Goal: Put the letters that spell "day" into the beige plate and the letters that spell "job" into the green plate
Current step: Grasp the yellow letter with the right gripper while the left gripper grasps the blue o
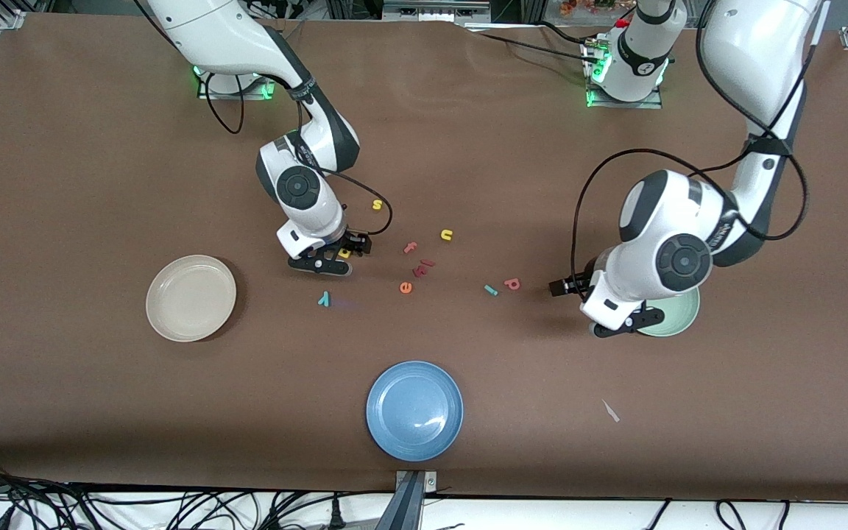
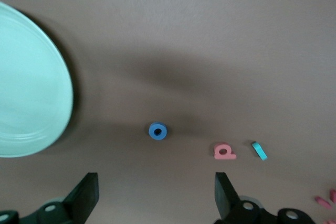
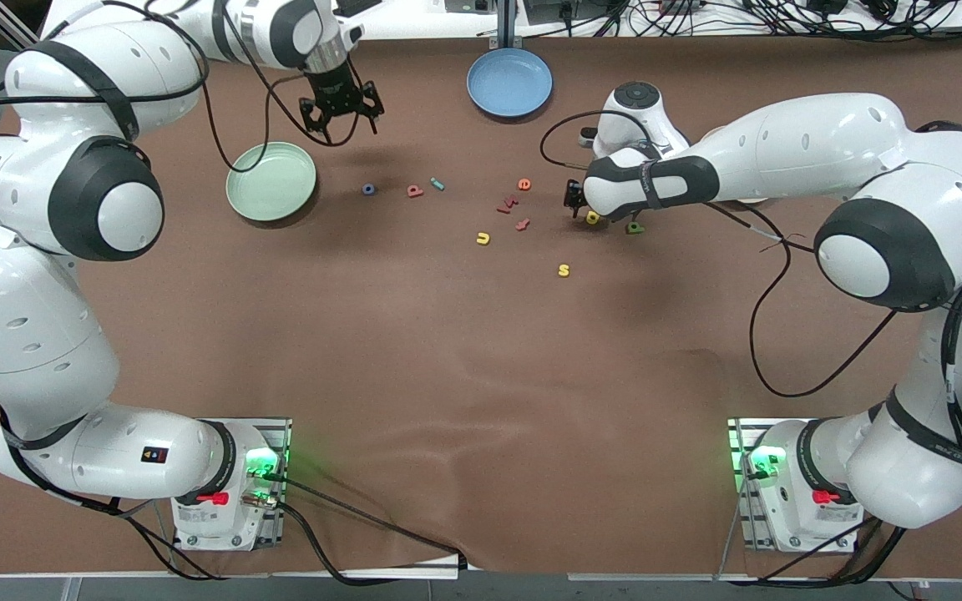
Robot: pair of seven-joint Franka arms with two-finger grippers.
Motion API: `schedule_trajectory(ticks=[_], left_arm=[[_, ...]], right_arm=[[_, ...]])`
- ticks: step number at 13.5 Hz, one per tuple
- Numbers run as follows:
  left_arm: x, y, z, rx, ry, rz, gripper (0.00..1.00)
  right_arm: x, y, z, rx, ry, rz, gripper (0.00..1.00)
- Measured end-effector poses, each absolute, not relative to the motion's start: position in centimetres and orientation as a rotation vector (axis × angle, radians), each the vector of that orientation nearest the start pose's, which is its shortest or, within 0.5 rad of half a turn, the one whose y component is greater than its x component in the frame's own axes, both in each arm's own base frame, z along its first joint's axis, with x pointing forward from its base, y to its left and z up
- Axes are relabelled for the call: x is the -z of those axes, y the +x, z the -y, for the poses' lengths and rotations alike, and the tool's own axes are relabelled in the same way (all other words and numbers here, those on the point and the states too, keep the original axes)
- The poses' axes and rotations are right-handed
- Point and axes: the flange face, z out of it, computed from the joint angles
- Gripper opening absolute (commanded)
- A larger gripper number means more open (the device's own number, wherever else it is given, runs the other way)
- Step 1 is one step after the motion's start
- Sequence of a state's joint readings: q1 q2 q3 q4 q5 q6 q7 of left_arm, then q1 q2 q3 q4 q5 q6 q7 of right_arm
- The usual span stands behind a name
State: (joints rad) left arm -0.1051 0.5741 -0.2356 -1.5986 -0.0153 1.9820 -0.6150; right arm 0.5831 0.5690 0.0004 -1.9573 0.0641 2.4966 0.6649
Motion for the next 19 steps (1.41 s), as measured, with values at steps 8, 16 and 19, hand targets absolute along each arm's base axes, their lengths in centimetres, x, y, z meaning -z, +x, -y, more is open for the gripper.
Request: schedule_trajectory(ticks=[8,16,19], left_arm=[[-19.8,61.5,21.7,-0.383,-3.1,0.574,0.72],[-18.3,61.9,21.1,-0.328,-3.101,0.559,0.61],[-18.1,61.7,21.0,-0.332,-3.097,0.552,0.59]], right_arm=[[-18.2,51.6,-34.0,-0.06,-3.115,-0.213,0.43],[-17.7,52.2,-33.9,-0.058,-3.118,-0.223,0.2],[-17.7,52.2,-33.9,-0.059,-3.118,-0.223,0.13]])
